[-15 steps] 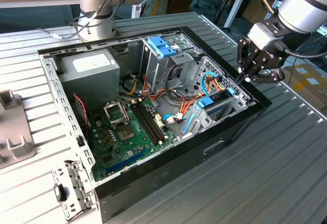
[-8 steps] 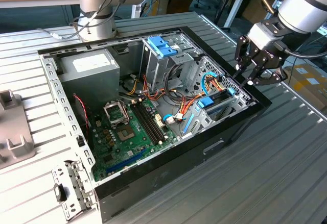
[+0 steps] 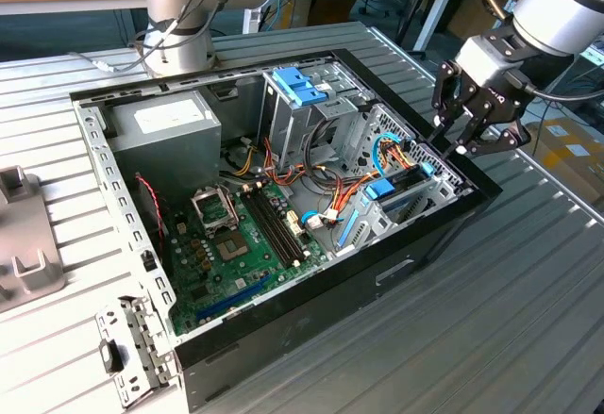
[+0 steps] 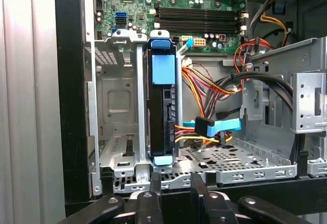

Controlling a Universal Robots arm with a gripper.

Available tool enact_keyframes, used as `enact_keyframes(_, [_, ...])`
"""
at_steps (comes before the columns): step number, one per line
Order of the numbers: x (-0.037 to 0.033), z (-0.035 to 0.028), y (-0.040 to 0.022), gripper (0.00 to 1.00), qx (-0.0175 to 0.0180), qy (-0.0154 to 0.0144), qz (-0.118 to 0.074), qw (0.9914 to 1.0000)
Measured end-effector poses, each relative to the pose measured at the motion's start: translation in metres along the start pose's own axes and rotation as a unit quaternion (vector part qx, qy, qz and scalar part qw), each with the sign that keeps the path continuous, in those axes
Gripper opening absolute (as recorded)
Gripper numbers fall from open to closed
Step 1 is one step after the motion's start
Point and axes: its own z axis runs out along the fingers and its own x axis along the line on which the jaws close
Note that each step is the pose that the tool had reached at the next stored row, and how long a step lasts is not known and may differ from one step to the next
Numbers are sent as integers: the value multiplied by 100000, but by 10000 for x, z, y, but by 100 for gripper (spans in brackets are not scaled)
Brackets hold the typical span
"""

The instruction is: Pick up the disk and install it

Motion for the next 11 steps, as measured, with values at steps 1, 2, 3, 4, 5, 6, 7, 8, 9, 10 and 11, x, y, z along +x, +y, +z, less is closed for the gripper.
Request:
enact_keyframes(1, [0,-1,16,36,-1,4,2,100000])
enact_keyframes(2, [1,-2,32,36,2,5,2,100000])
enact_keyframes(3, [1,-2,39,36,0,3,1,100000])
enact_keyframes(4, [1,-2,49,36,0,1,-1,100000])
enact_keyframes(5, [1,-2,54,36,0,1,-1,100000])
enact_keyframes(6, [1,-2,63,36,2,4,-1,100000])
enact_keyframes(7, [1,-2,67,36,0,1,0,100000])
enact_keyframes(8, [1,-2,71,36,1,-2,-3,100000])
enact_keyframes(9, [1,-3,82,36,0,-18,-1,100000])
enact_keyframes(10, [1,-3,86,36,0,-33,0,100000])
enact_keyframes(11, [1,-3,89,36,0,-44,-1,100000])
